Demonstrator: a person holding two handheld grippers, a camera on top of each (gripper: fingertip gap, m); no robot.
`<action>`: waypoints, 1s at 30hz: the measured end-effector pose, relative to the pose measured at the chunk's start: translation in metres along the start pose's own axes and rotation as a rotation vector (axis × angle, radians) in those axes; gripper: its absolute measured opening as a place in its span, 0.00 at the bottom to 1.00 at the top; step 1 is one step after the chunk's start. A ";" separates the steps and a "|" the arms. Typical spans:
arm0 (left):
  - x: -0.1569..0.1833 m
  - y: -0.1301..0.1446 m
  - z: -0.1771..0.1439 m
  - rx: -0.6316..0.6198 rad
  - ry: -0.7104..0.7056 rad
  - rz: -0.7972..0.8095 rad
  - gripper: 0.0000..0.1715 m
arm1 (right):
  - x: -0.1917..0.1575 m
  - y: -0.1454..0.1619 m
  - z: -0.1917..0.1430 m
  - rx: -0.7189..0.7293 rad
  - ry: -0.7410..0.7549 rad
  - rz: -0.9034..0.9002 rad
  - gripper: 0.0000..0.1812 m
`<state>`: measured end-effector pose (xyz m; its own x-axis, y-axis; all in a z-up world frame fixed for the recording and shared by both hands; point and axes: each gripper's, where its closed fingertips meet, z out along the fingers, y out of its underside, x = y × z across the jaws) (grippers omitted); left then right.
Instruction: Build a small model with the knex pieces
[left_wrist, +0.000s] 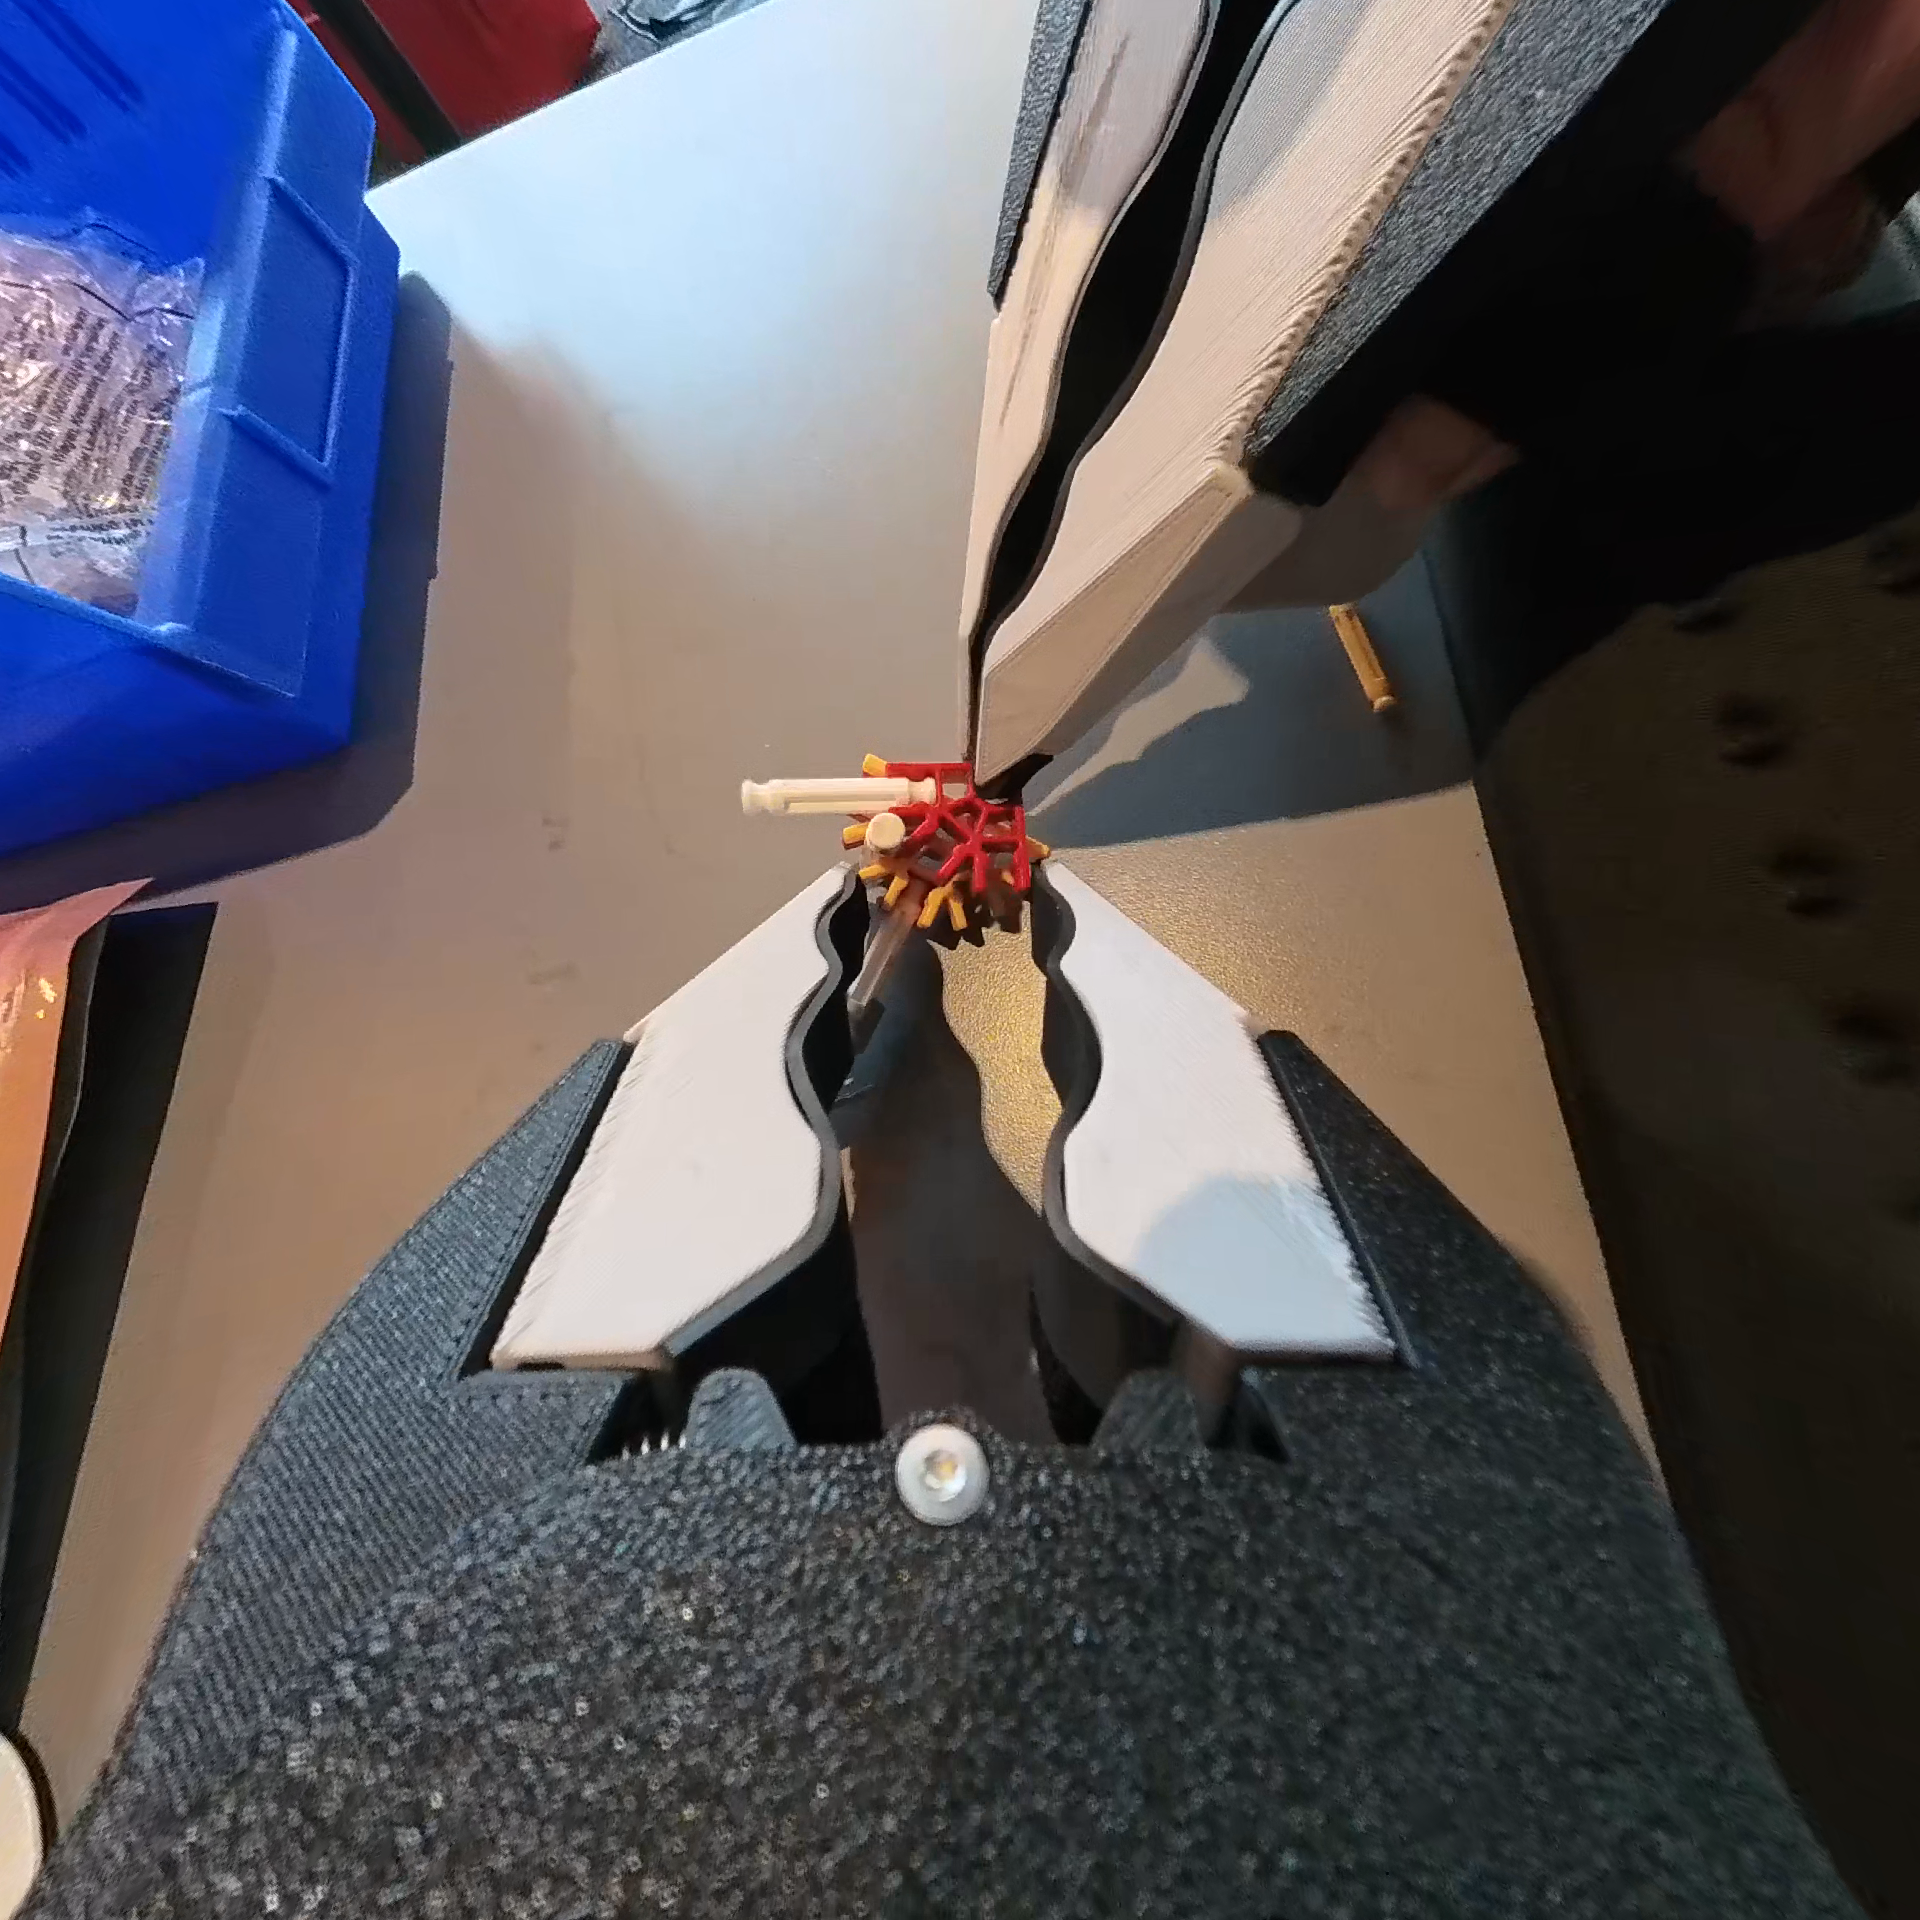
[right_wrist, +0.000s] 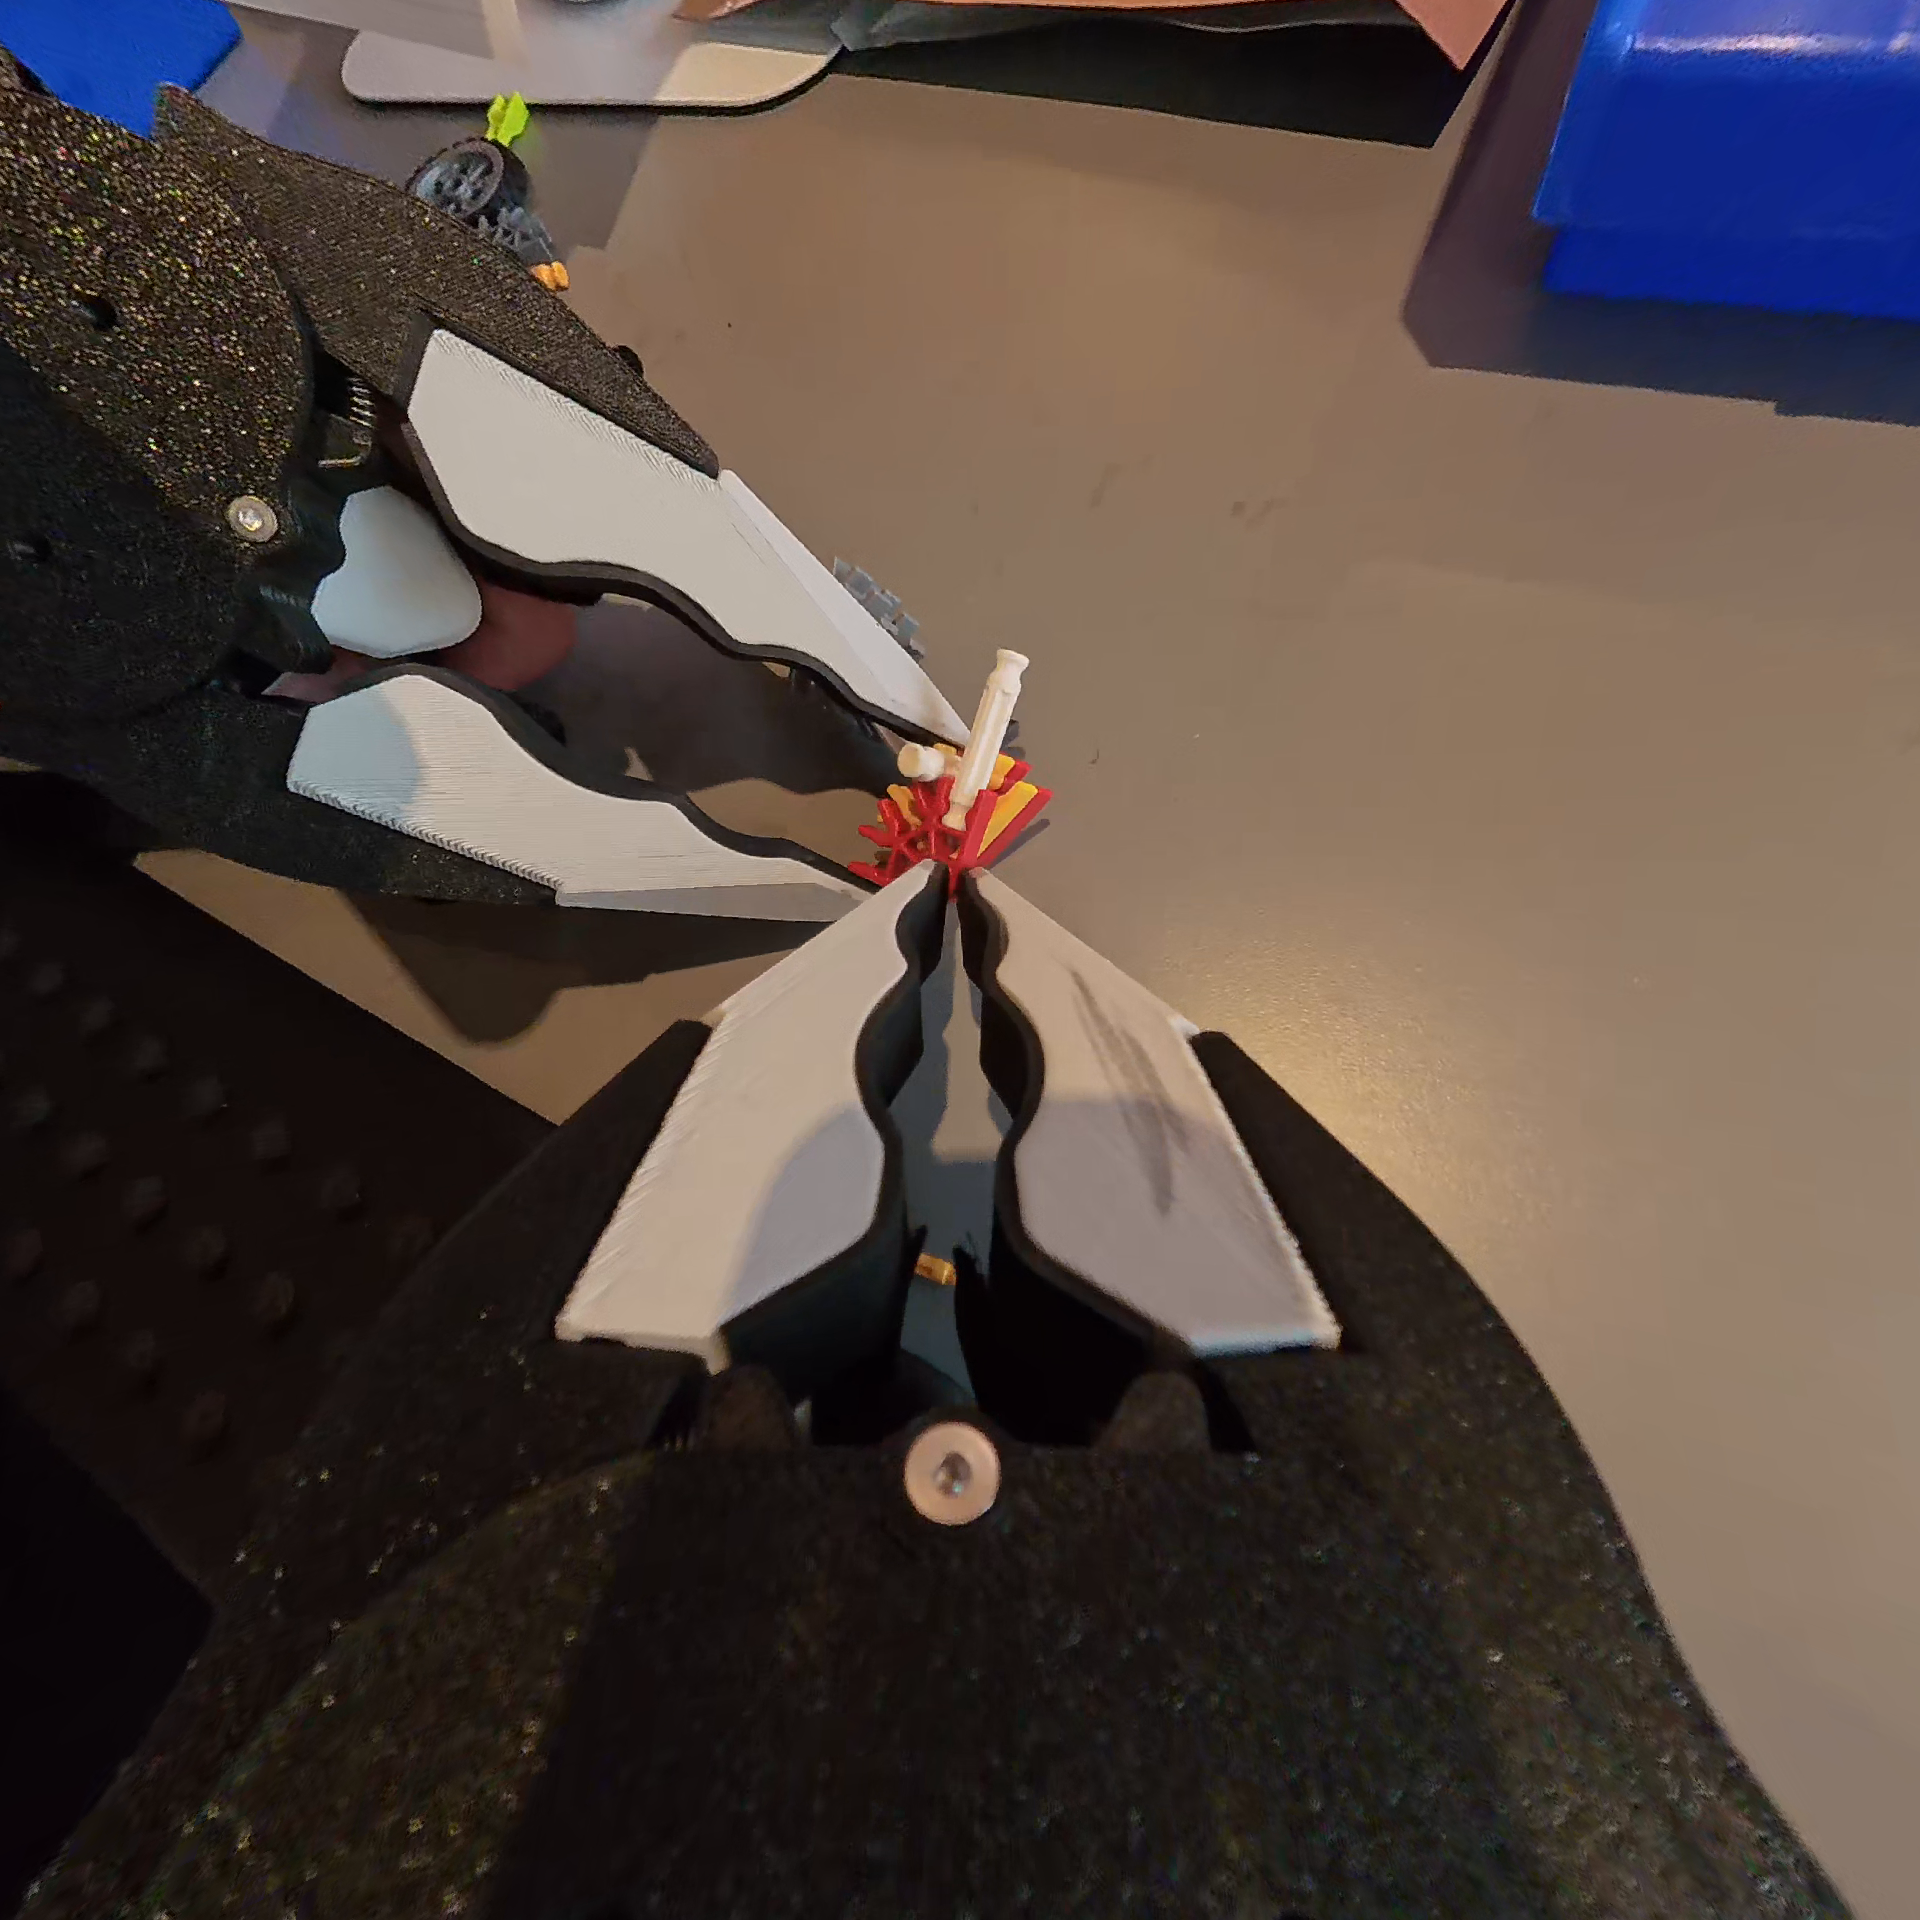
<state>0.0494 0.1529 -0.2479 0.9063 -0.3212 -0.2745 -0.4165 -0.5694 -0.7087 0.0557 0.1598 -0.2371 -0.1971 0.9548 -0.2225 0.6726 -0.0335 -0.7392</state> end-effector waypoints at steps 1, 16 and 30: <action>0.000 0.000 0.000 0.000 0.001 0.000 0.17 | 0.000 0.000 0.000 -0.001 -0.002 0.000 0.00; 0.000 0.000 0.000 0.001 0.007 0.000 0.17 | 0.006 -0.005 -0.001 0.022 0.039 0.010 0.00; 0.000 0.000 0.000 -0.001 0.004 0.024 0.17 | 0.005 -0.005 0.000 0.021 0.058 -0.037 0.00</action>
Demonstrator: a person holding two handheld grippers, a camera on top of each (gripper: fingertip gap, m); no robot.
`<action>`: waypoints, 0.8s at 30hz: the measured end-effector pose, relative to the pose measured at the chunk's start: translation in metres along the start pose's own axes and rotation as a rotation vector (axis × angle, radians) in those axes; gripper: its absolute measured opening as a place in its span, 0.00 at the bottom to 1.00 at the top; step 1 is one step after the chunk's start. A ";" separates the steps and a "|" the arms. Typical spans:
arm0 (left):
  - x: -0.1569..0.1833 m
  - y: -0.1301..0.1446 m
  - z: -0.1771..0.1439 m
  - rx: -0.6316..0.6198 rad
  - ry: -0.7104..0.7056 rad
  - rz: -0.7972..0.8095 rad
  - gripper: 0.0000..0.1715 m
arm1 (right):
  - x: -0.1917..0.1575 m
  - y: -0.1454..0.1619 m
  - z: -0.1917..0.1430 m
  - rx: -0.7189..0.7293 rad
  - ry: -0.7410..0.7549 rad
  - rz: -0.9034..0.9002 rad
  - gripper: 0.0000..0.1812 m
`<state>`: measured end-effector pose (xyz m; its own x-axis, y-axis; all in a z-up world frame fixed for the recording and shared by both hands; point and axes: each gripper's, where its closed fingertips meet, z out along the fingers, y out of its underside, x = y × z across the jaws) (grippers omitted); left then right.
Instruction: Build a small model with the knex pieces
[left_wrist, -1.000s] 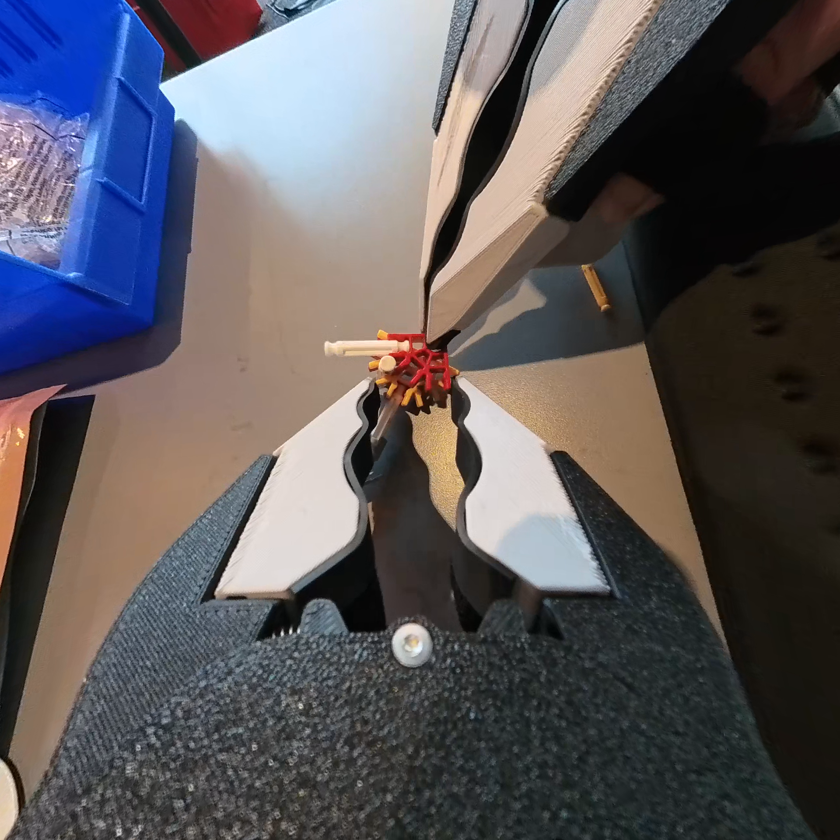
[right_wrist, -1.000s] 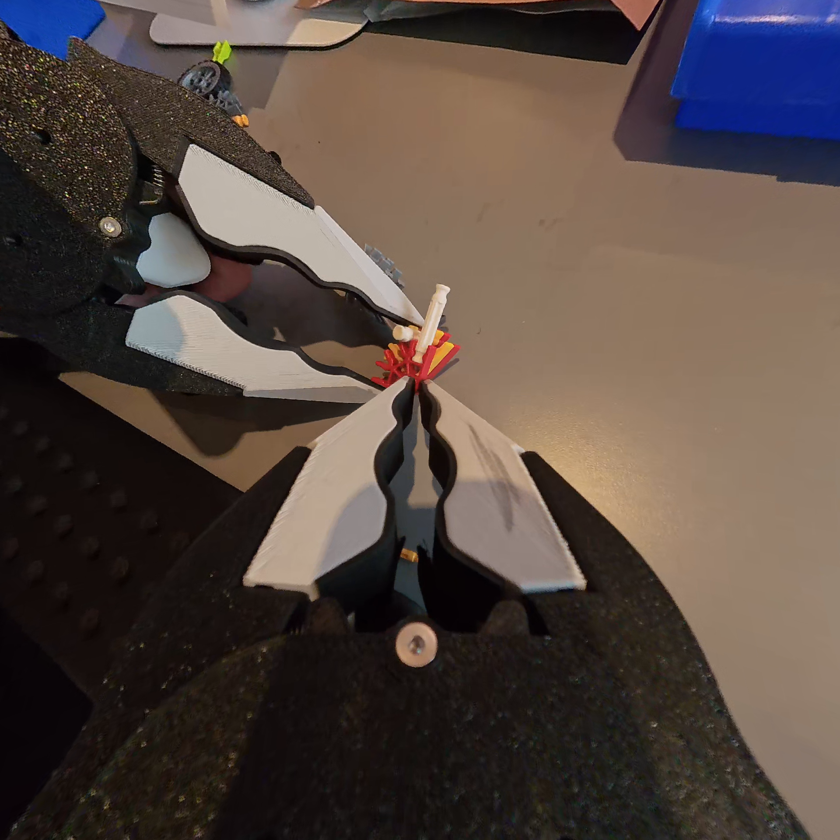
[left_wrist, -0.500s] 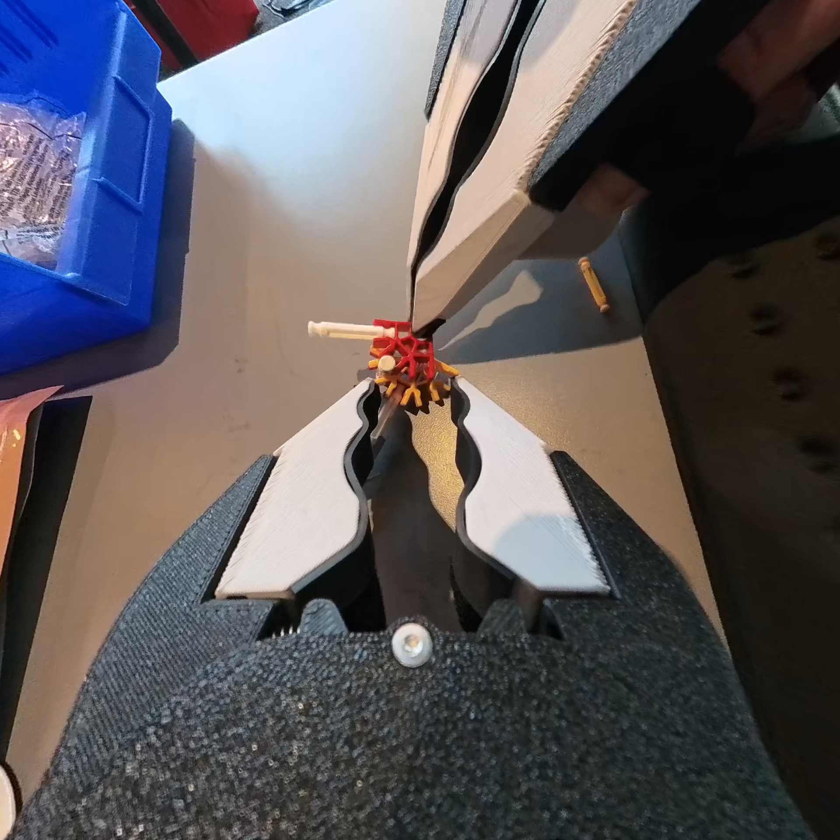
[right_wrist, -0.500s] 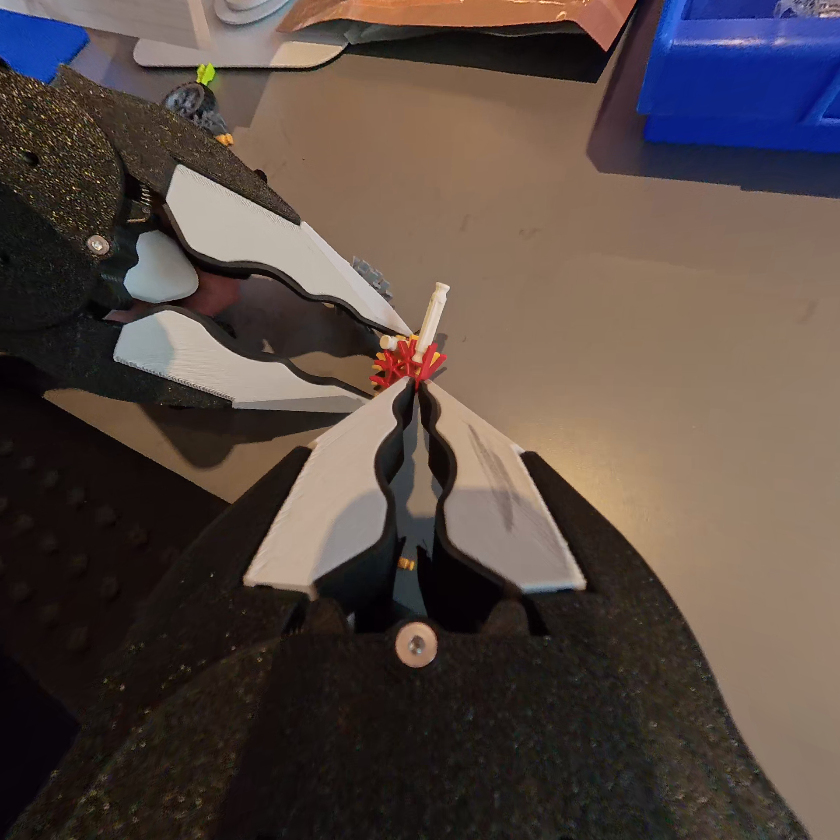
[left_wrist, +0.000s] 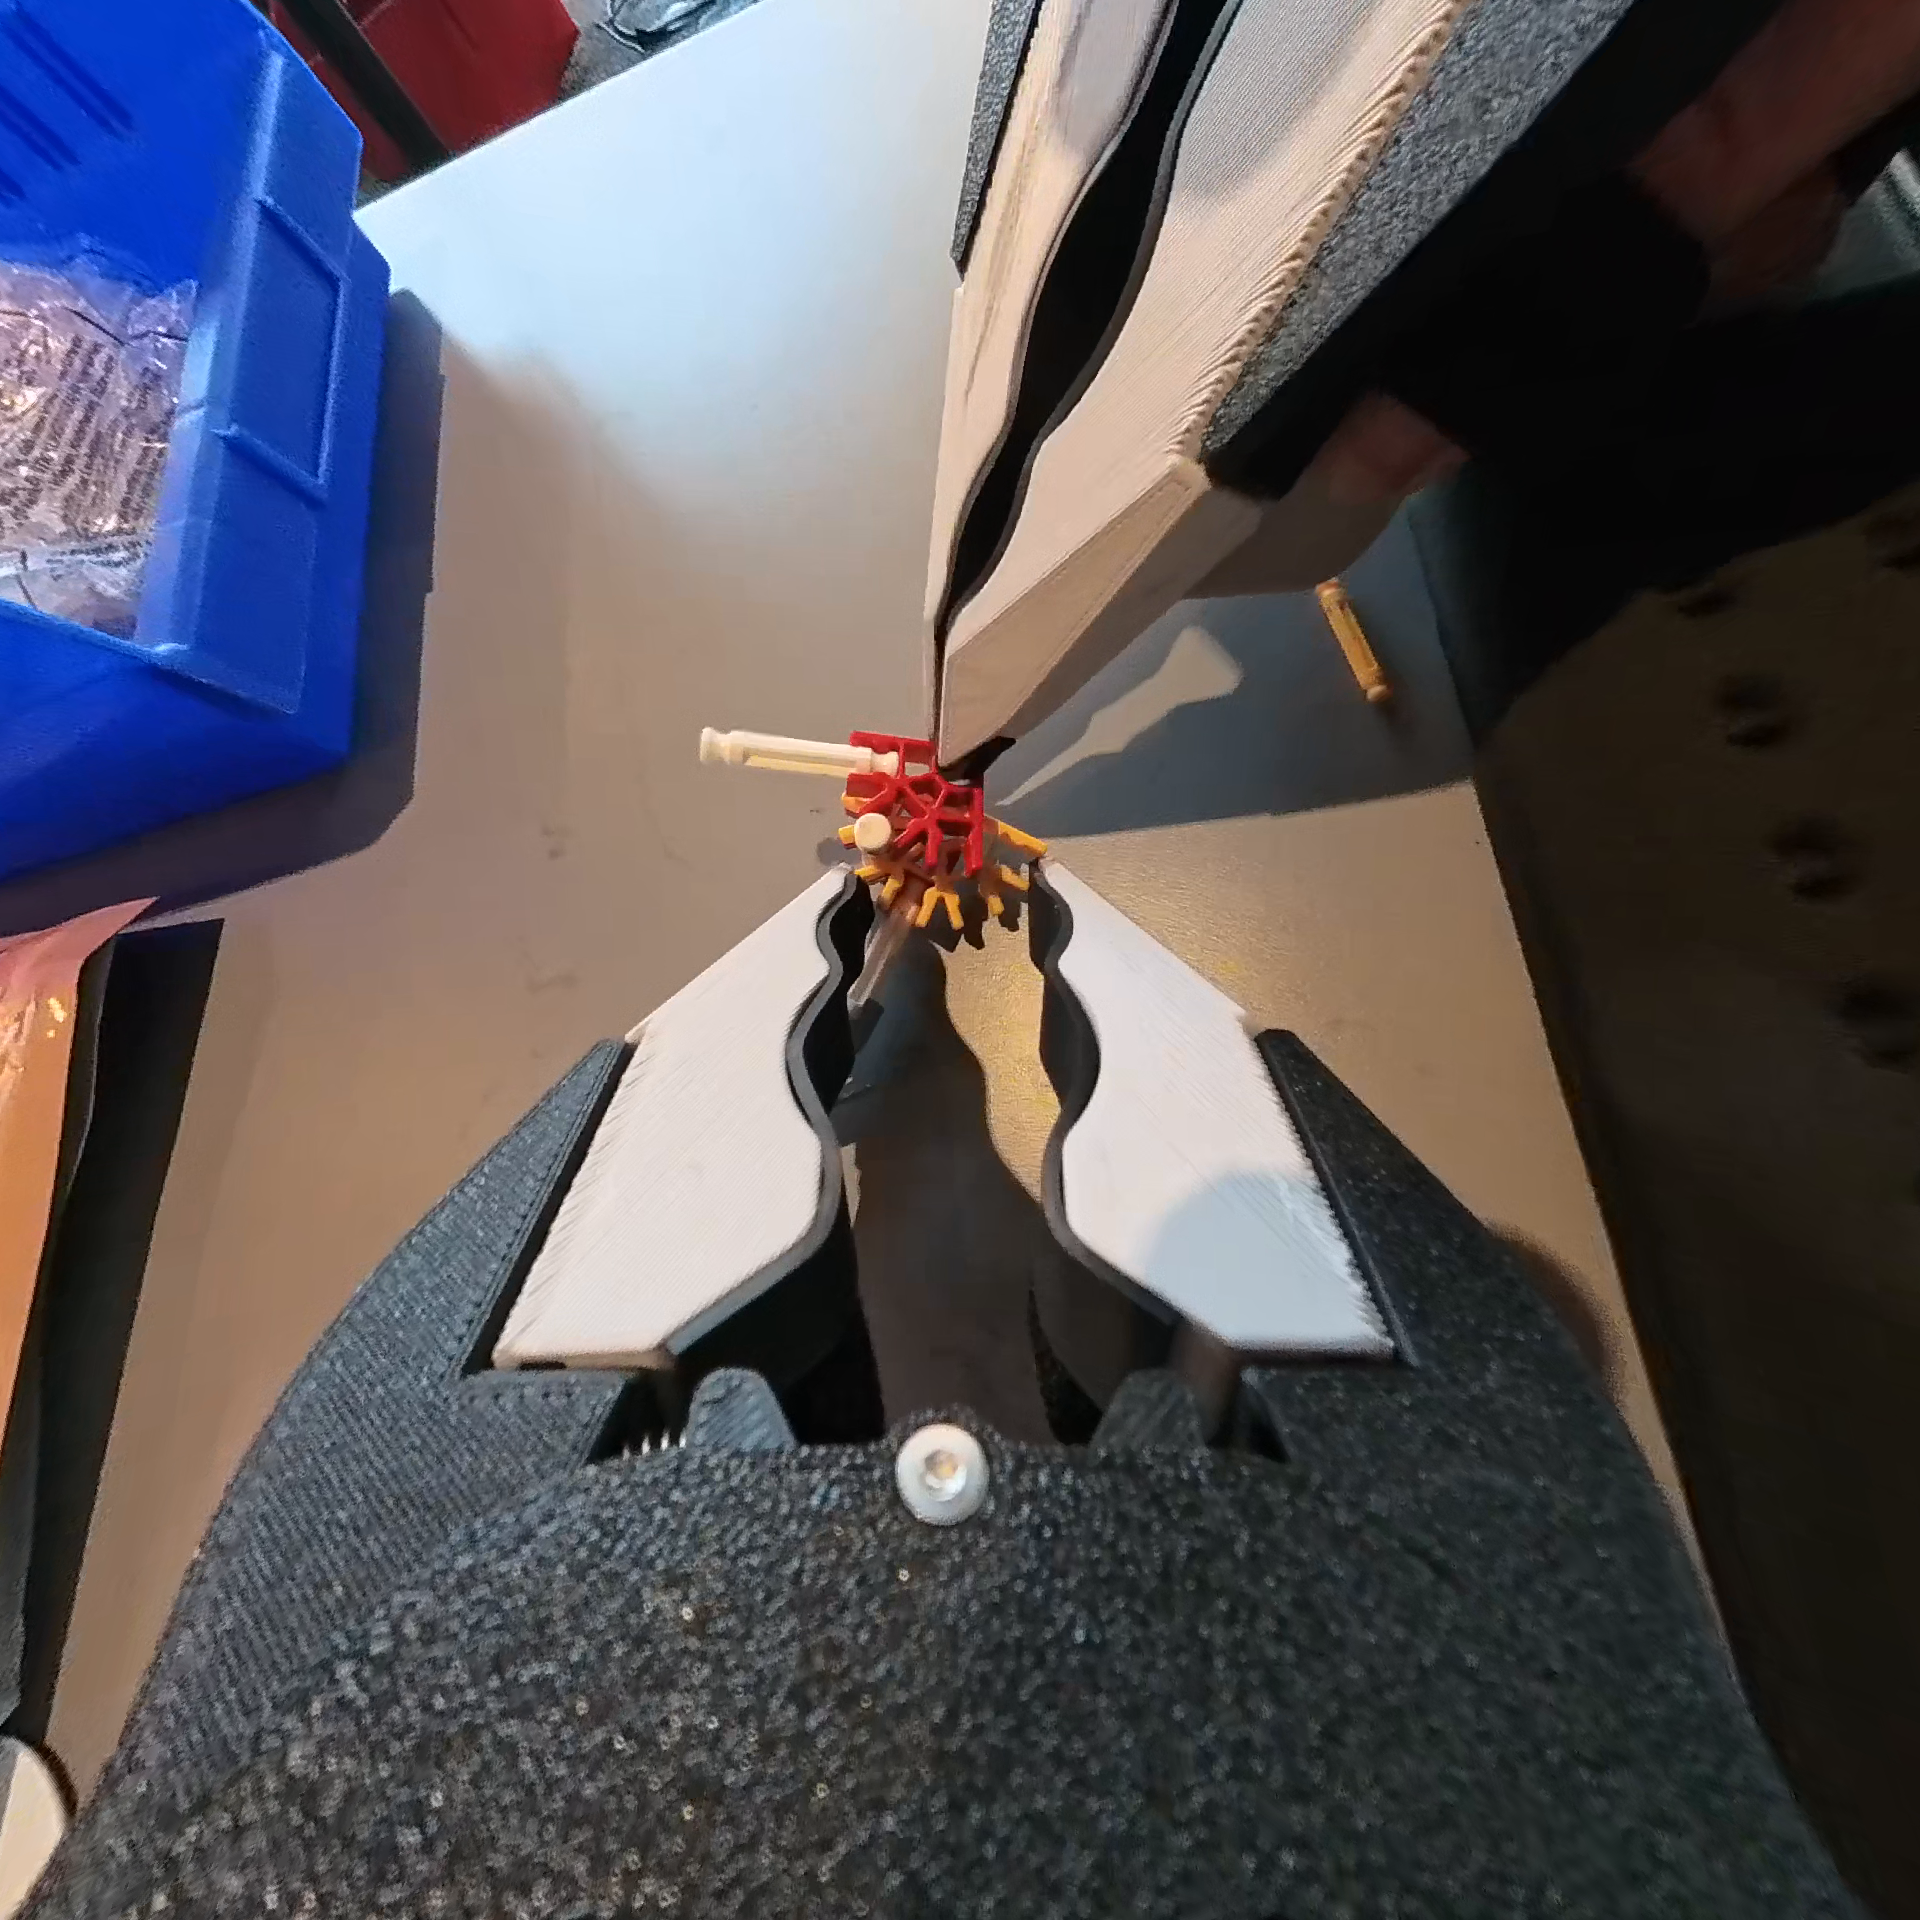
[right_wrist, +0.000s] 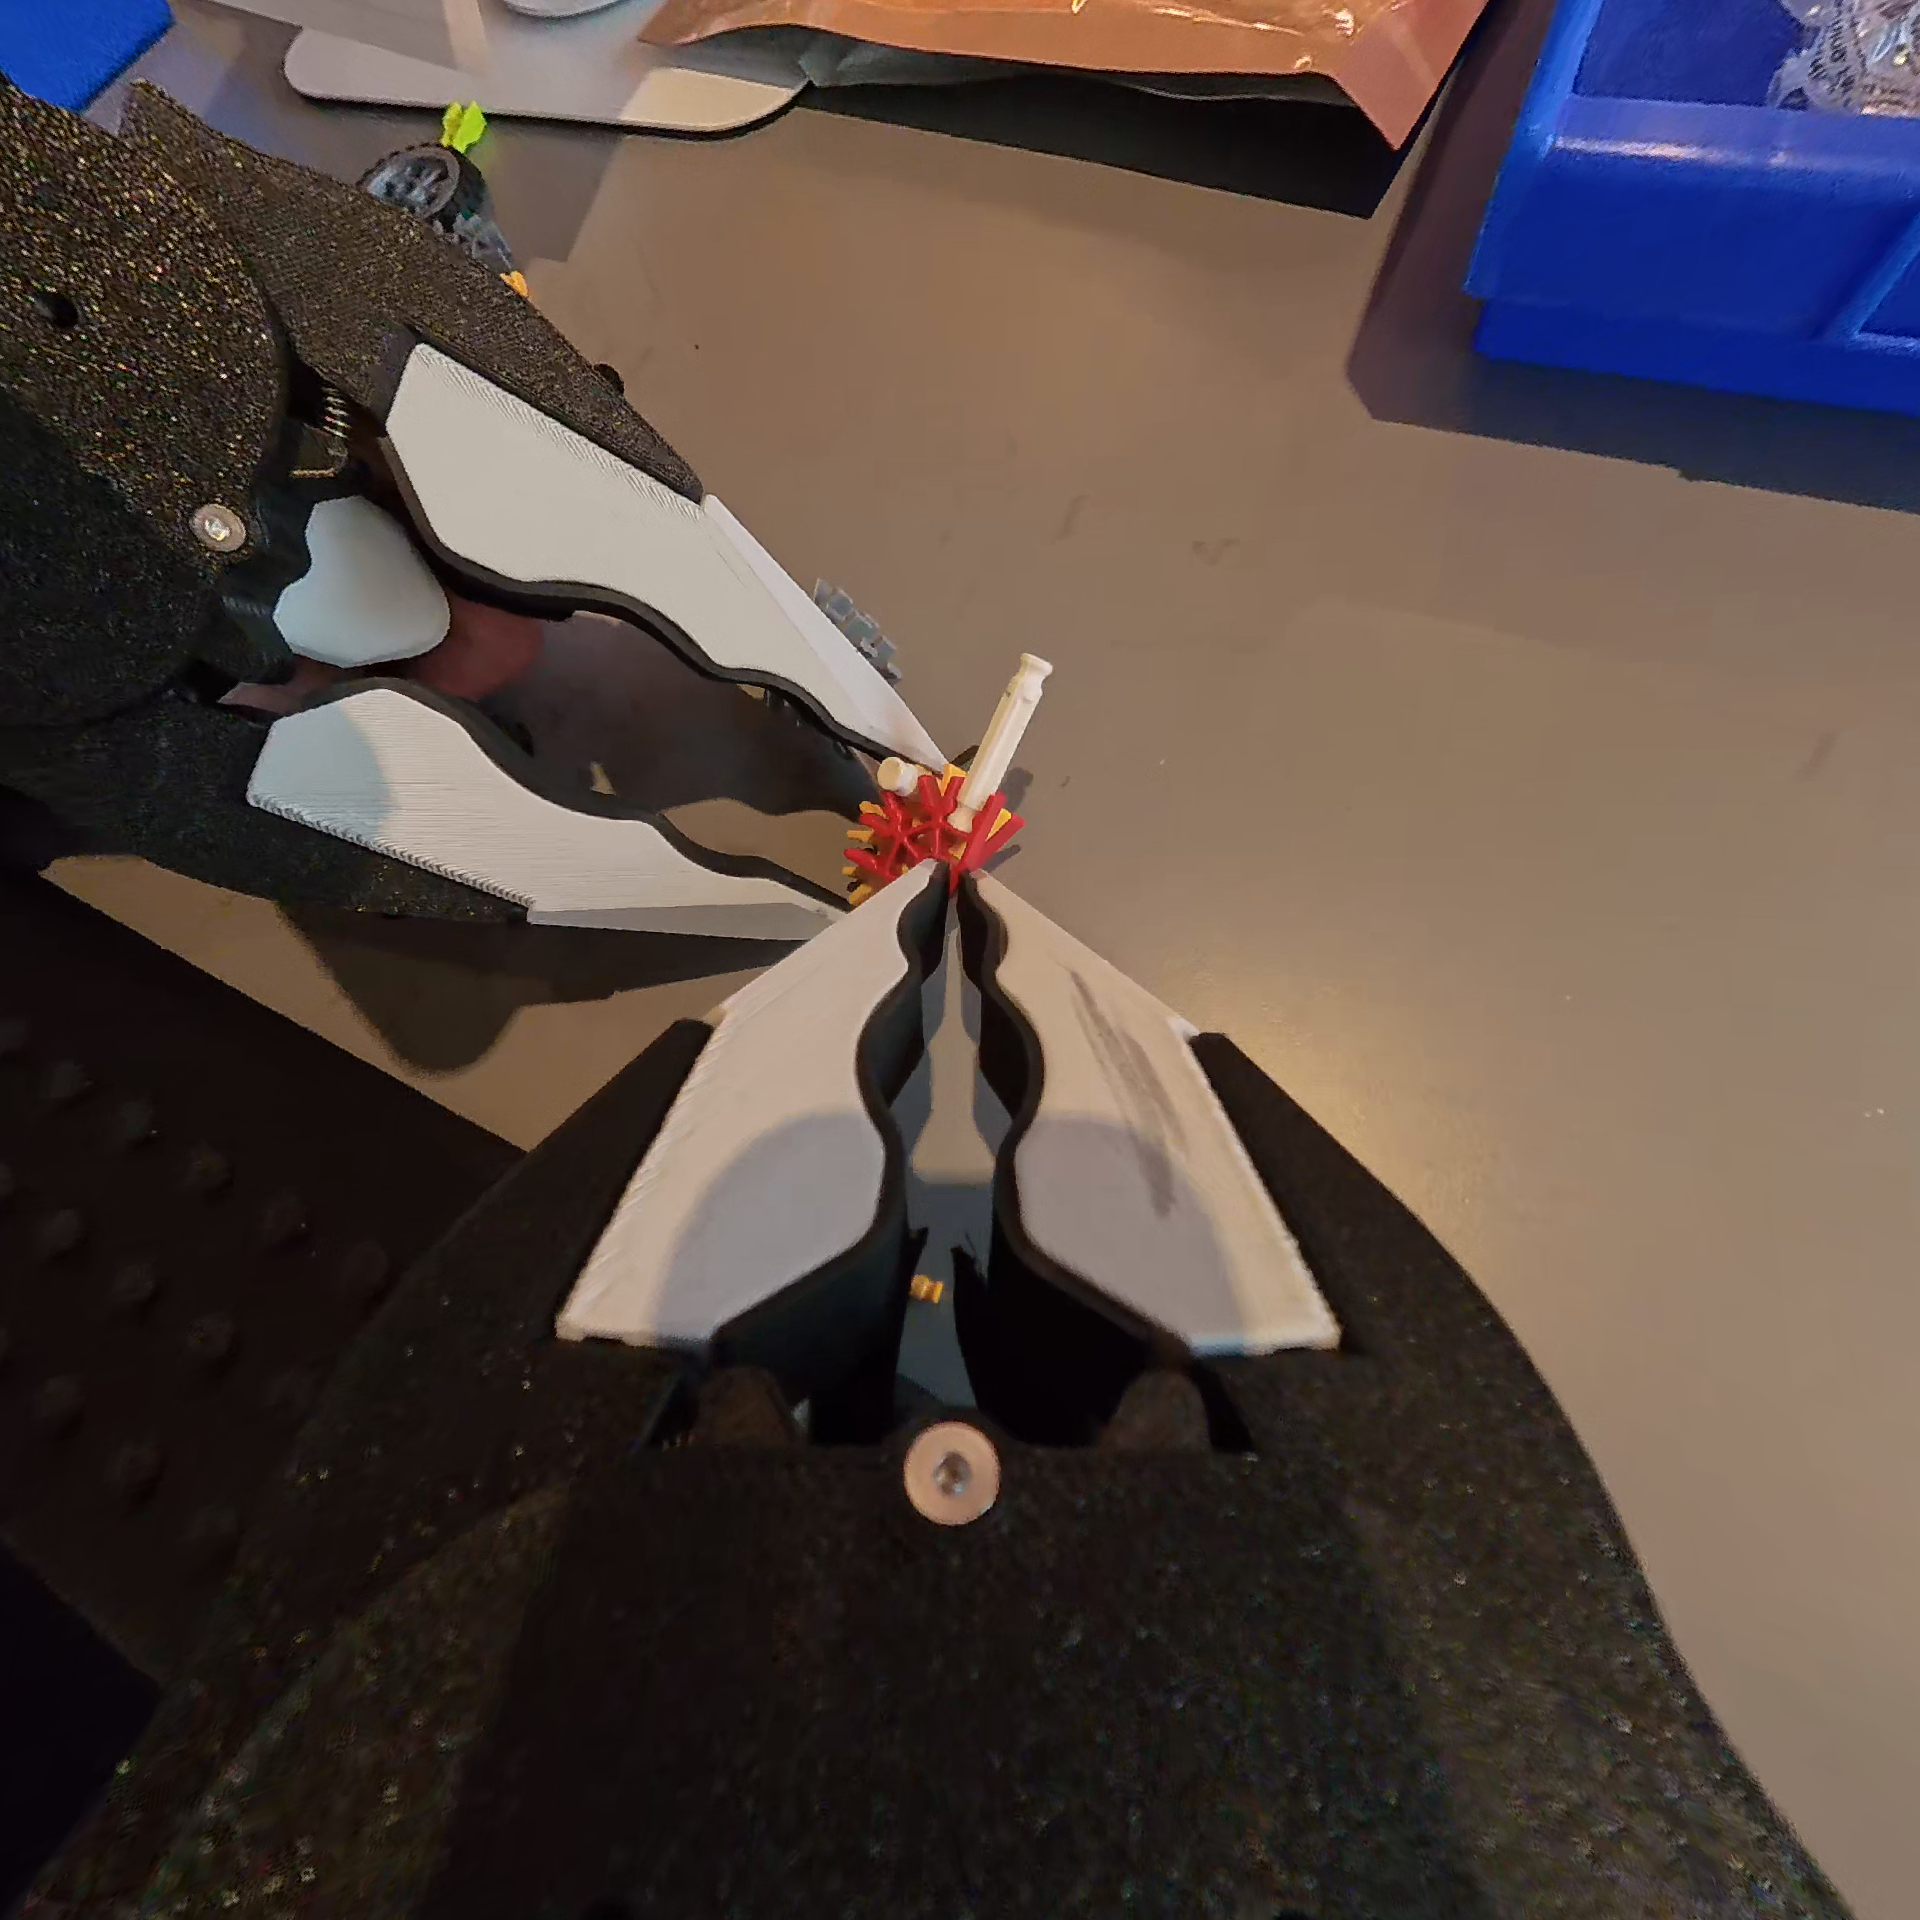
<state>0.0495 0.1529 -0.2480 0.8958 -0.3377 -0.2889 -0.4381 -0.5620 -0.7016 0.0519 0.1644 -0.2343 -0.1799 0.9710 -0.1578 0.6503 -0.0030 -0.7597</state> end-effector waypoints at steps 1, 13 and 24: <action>0.000 0.000 0.000 -0.007 -0.004 0.003 0.17 | 0.000 0.001 0.000 0.000 0.003 -0.005 0.00; 0.007 0.001 -0.004 -0.048 -0.056 0.019 0.17 | -0.008 0.006 -0.003 -0.012 -0.008 -0.041 0.00; 0.007 -0.001 -0.006 -0.061 -0.150 0.136 0.17 | -0.012 0.008 -0.005 -0.012 -0.016 -0.053 0.00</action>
<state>0.0558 0.1460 -0.2456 0.8272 -0.2996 -0.4754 -0.5553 -0.5651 -0.6101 0.0628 0.1543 -0.2355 -0.2257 0.9658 -0.1278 0.6486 0.0511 -0.7594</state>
